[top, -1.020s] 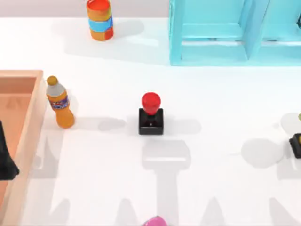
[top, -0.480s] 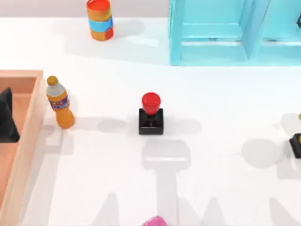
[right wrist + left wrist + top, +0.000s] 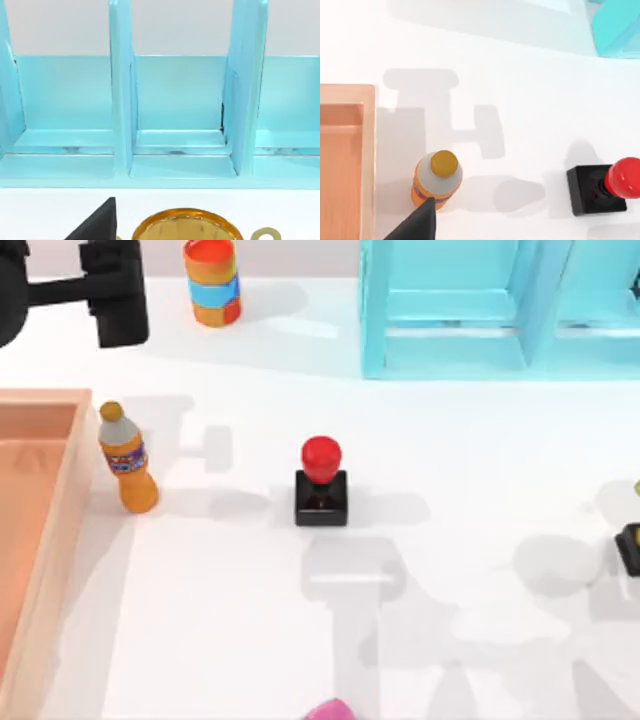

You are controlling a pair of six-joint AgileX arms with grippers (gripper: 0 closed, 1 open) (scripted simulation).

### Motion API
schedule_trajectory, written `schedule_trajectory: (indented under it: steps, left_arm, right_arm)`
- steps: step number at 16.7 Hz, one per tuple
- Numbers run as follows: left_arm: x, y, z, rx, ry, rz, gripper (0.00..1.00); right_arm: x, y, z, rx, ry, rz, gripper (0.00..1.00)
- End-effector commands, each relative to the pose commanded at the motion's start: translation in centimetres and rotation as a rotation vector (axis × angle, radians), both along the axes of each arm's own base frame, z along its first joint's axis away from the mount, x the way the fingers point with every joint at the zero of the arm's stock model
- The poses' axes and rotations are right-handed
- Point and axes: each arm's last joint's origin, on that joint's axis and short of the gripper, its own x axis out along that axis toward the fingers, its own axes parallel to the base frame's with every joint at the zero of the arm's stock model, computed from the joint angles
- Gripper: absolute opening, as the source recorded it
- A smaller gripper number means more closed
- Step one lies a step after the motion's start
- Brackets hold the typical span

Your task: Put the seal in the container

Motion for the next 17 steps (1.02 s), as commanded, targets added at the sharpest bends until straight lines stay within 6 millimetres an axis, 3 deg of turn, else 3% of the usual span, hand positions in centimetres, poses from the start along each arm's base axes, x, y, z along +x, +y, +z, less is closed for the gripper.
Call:
schedule_trajectory:
  steps: [4,8,13,17]
  left_arm:
    - [6.9,-5.6,0.4,0.034,0.256,-0.022,1.0]
    - [11.8,-11.7,-2.5,0.1,0.476,-0.023,1.0]
    - [14.3,-17.5,-7.8,0.195,0.669,-0.008,1.0]
    - [14.7,-19.6,-10.5,0.242,0.741,0.003,1.0]
  right_arm:
    - [0.0,0.0,0.0,0.0,0.0,0.0,1.0]
    - [0.0,0.0,0.0,0.0,0.0,0.0,1.0]
    - [0.0,0.0,0.0,0.0,0.0,0.0,1.0]
    - [0.0,0.0,0.0,0.0,0.0,0.0,1.0]
